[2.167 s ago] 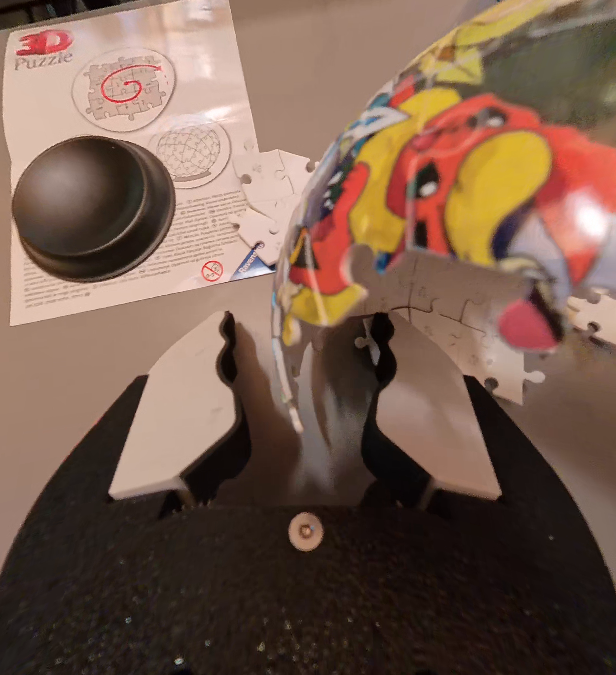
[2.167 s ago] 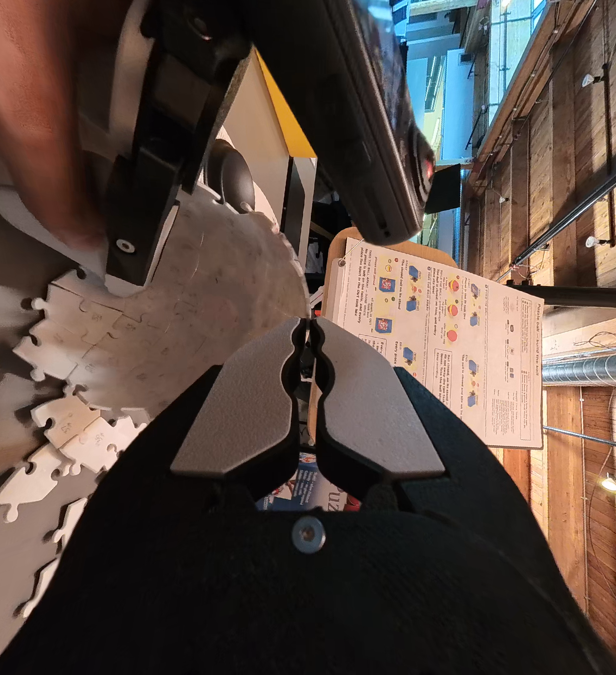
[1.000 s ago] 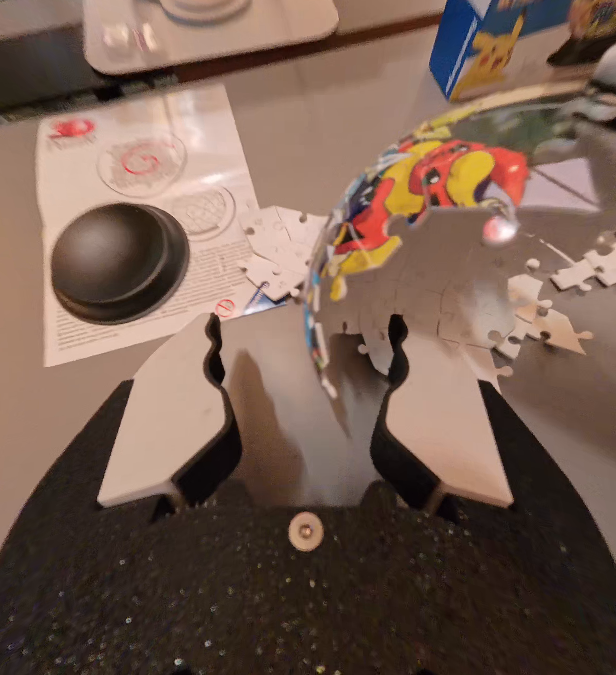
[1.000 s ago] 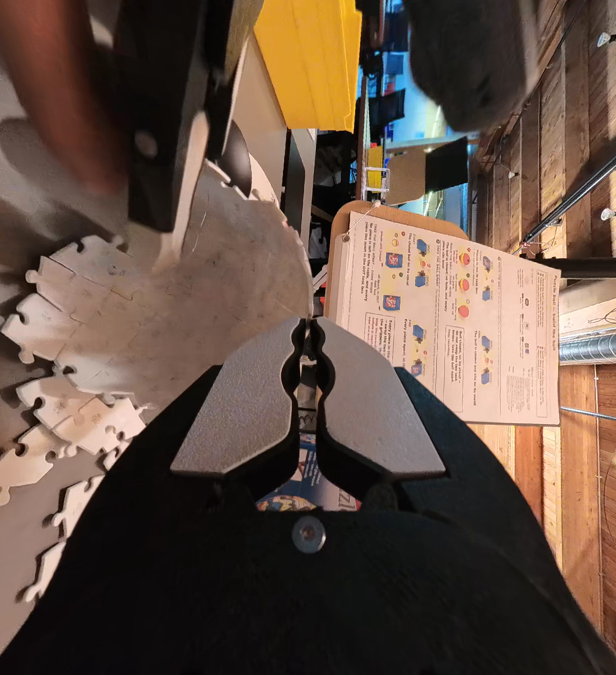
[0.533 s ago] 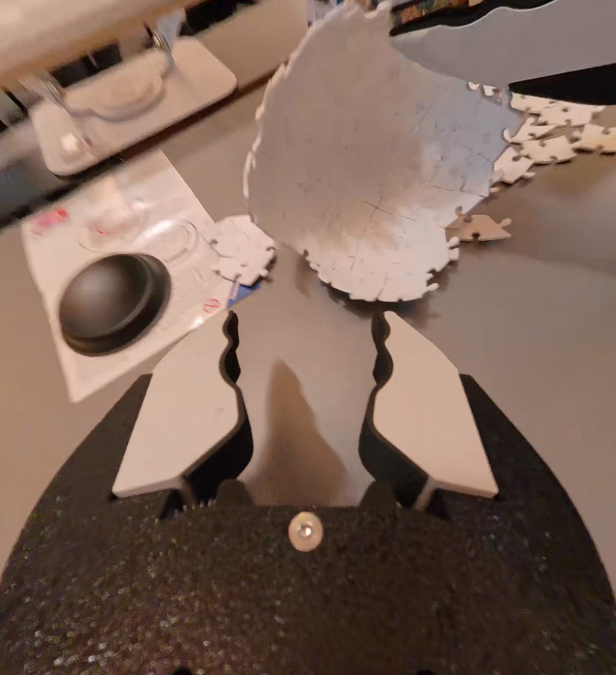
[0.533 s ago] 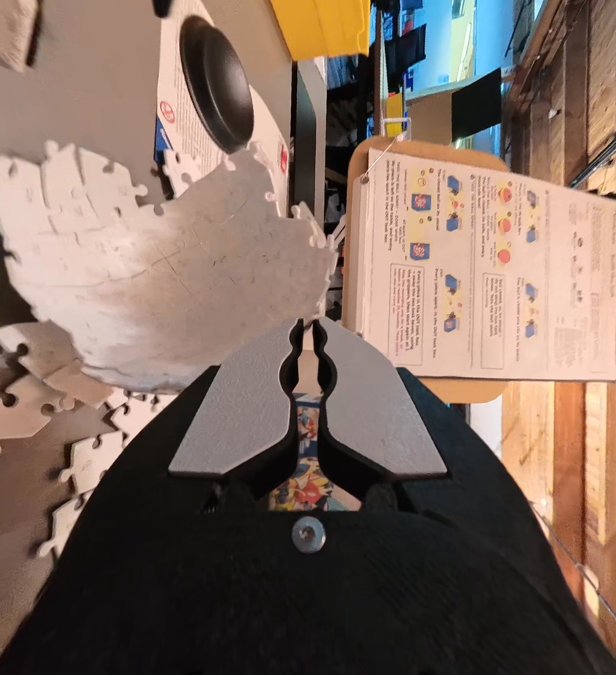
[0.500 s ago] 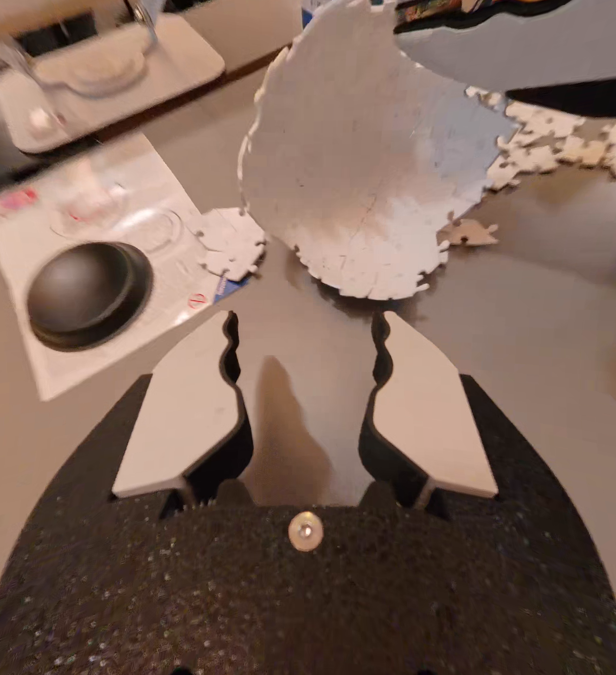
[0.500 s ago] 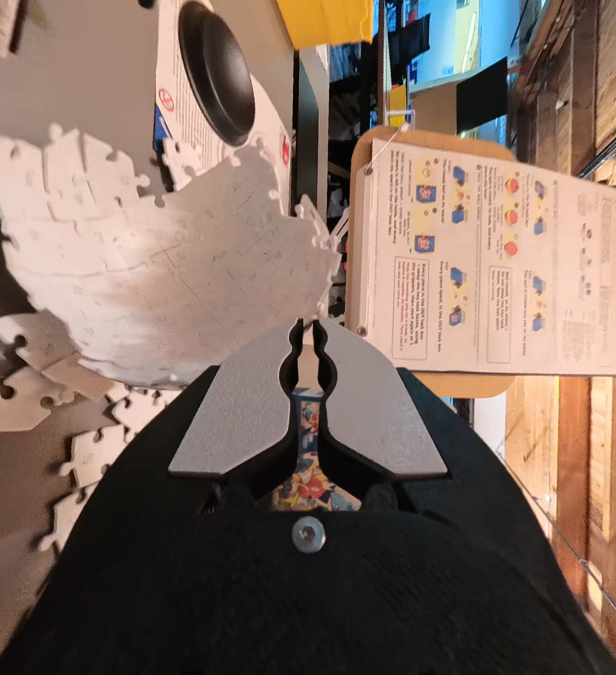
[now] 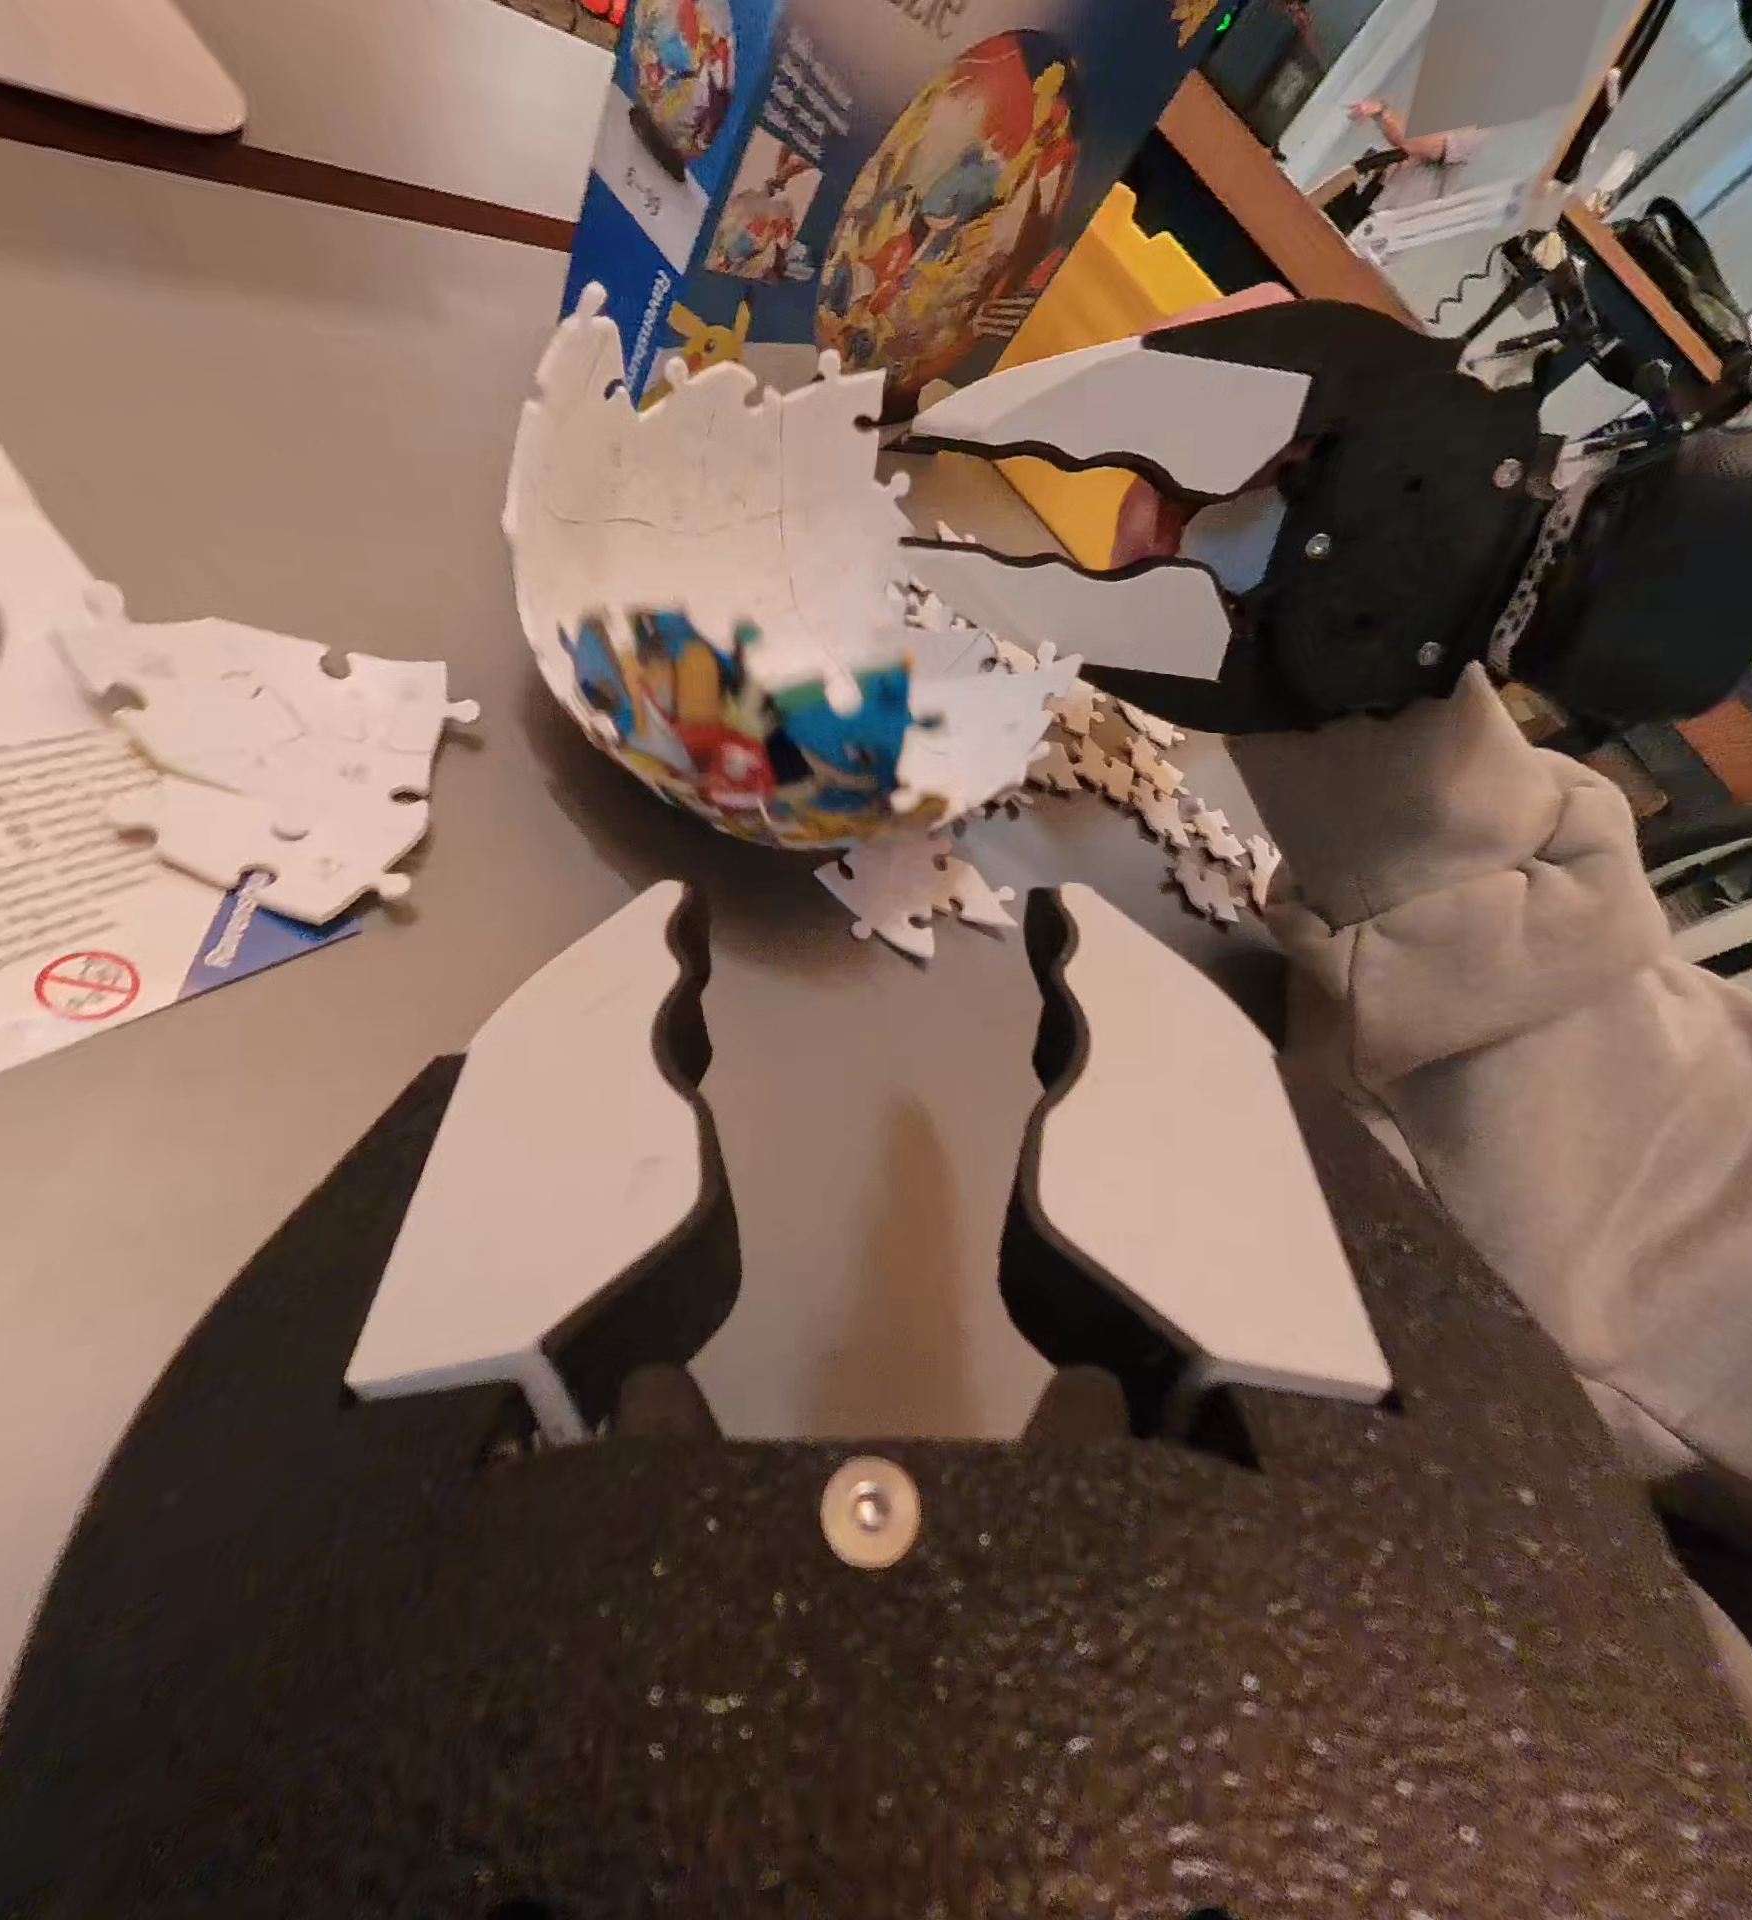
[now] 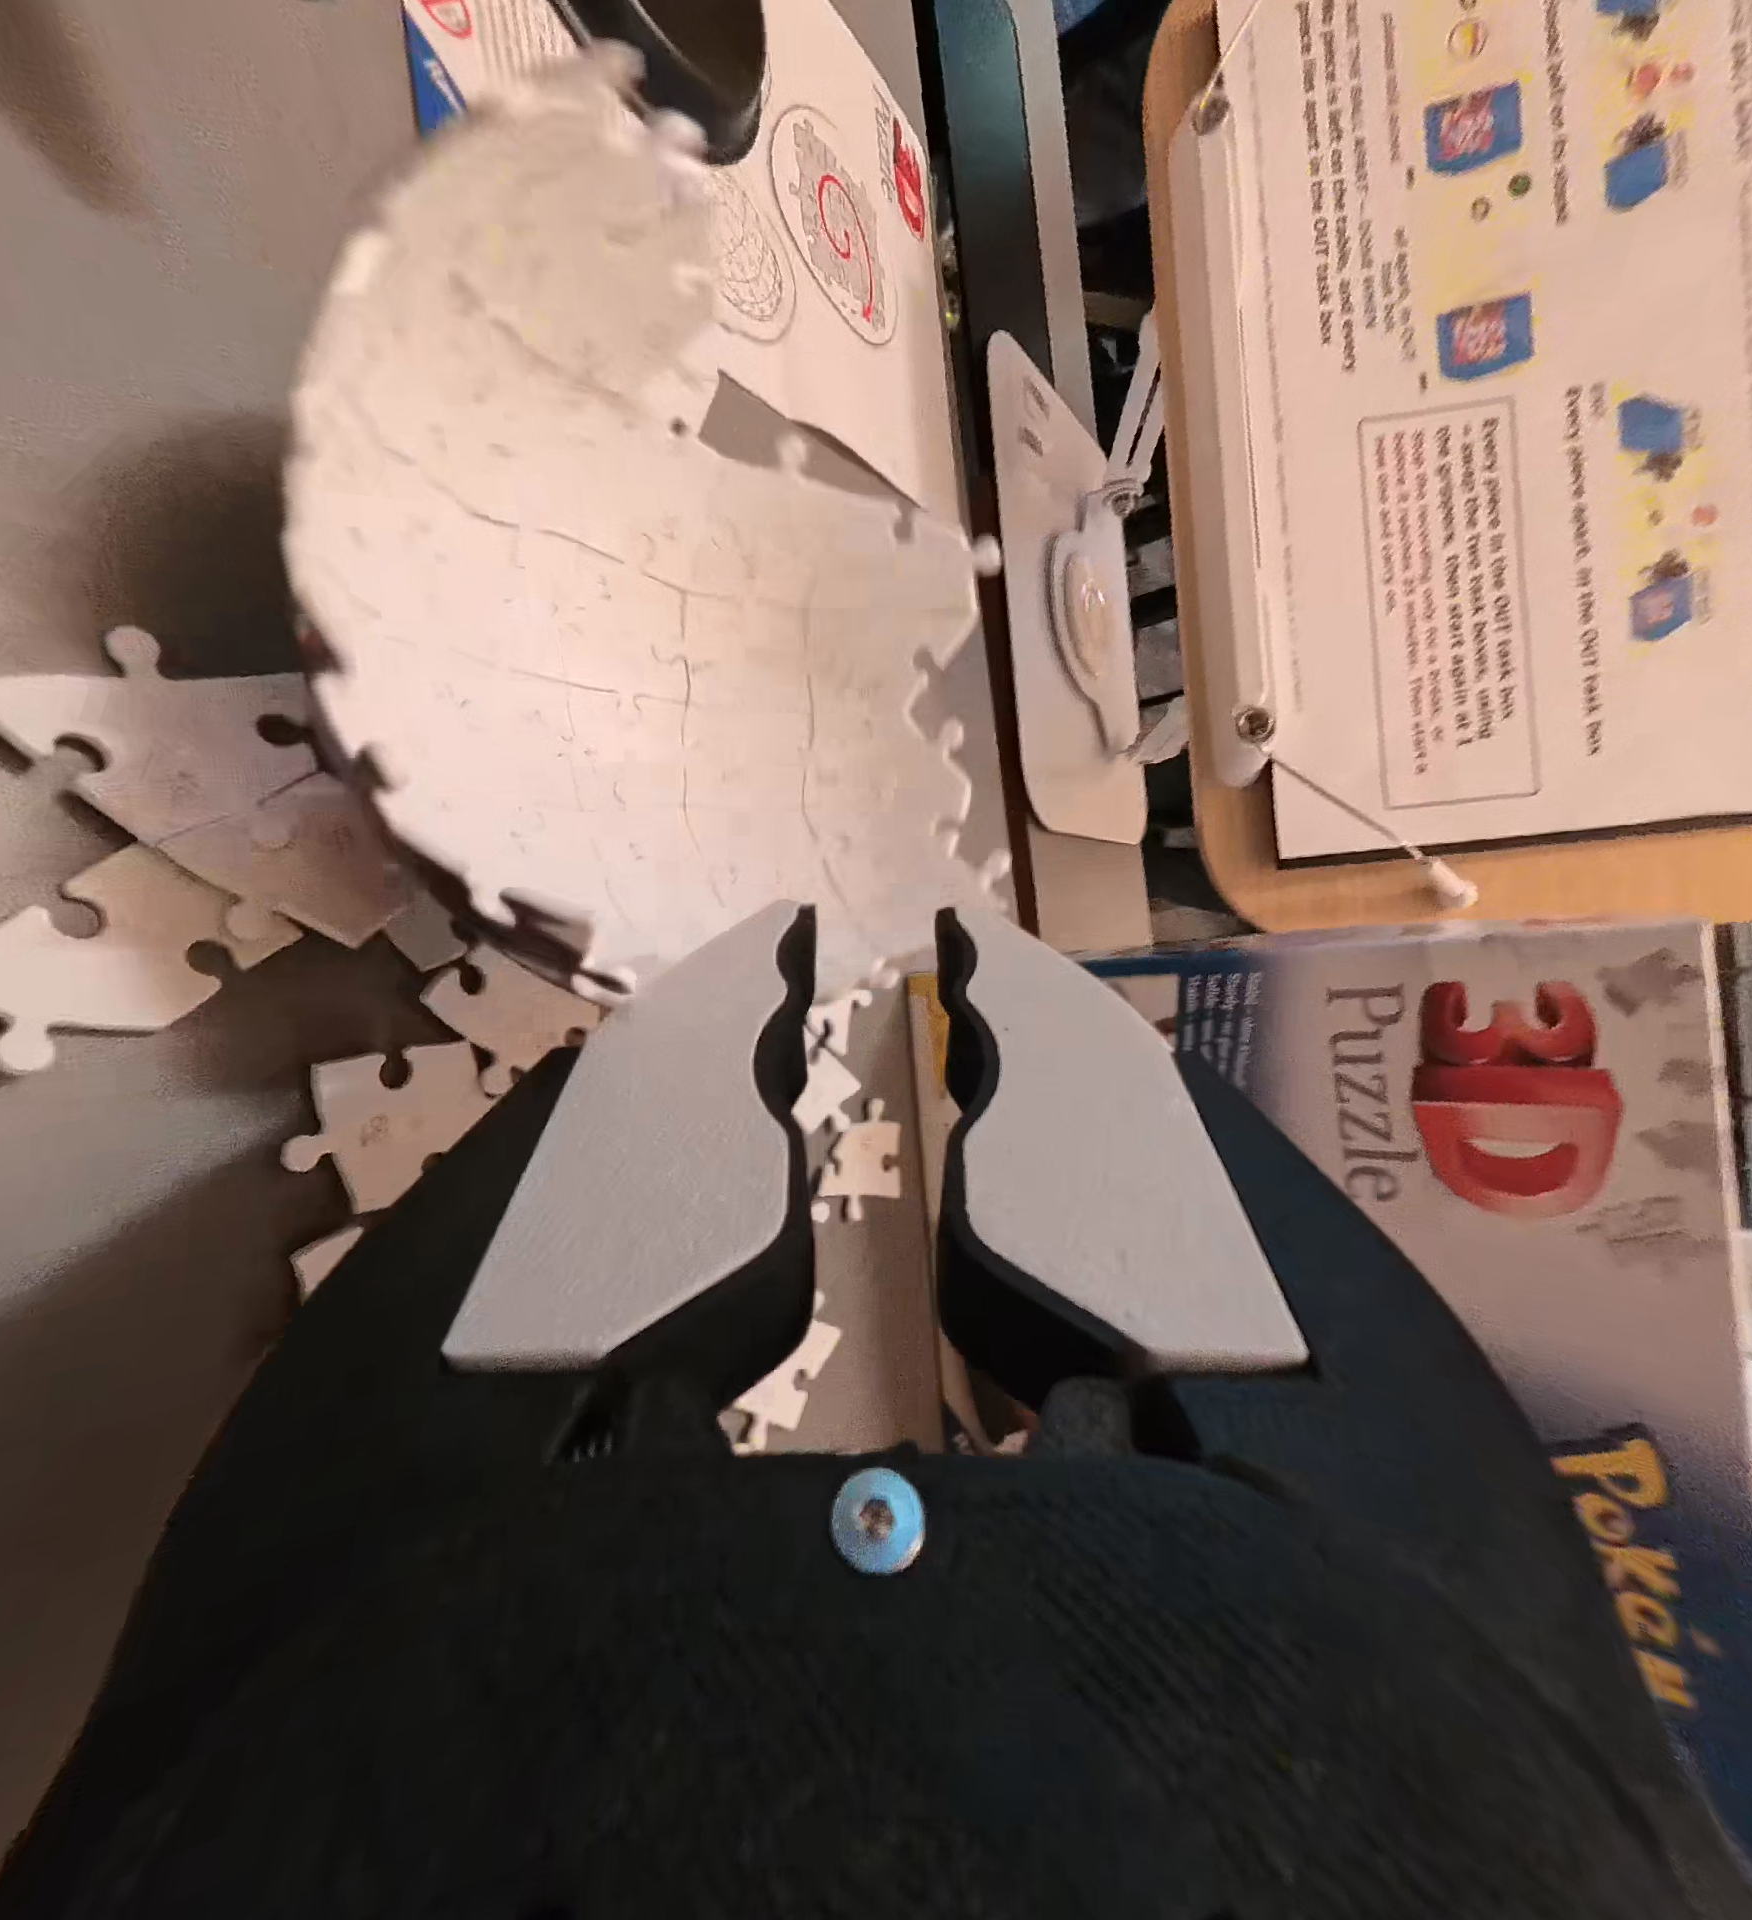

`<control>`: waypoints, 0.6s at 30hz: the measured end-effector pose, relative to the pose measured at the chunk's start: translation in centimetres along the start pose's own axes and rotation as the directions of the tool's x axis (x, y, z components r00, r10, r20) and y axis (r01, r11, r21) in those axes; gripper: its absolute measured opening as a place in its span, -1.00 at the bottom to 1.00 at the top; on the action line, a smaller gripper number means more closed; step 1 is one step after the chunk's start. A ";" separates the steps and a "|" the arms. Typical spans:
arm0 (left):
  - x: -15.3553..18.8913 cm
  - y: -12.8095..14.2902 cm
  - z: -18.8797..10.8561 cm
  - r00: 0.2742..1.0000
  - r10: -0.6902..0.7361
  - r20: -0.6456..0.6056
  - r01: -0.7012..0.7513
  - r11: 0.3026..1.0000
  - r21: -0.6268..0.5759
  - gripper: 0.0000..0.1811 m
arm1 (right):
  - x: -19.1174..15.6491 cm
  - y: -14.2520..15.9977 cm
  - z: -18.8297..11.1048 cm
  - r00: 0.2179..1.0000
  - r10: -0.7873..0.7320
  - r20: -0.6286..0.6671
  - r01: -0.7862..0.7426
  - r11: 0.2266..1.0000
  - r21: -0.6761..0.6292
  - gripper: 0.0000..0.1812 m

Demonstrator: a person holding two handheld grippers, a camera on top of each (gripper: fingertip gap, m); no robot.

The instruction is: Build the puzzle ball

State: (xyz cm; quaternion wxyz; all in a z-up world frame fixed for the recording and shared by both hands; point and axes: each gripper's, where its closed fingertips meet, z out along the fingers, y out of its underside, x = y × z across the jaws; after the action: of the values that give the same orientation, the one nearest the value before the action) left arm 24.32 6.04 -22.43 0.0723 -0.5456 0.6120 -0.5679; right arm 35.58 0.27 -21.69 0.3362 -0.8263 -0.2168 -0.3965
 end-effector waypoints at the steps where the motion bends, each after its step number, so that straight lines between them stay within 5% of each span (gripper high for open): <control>1: -0.1 -0.1 0.2 1.000 0.005 0.004 -0.005 1.000 -0.002 -0.34 | -0.2 0.2 0.1 1.000 0.023 0.015 -0.023 1.000 0.005 -0.74; 10: -2.4 -2.5 3.0 0.986 0.084 0.145 -0.091 0.995 0.047 -0.29 | -1.8 0.5 0.4 0.984 0.120 0.132 -0.123 0.992 0.012 -0.74; 18: -5.2 -3.5 3.4 0.929 0.133 0.345 -0.131 0.991 -0.028 -0.68 | -2.8 -1.3 -0.5 0.965 0.114 0.235 -0.126 0.991 0.037 -0.76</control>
State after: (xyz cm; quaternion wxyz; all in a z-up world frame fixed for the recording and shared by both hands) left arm 30.80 8.71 -23.69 0.2156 -0.5949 0.6262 -0.4555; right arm 32.93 0.56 -23.20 0.3532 -0.8697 -0.2144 -0.2701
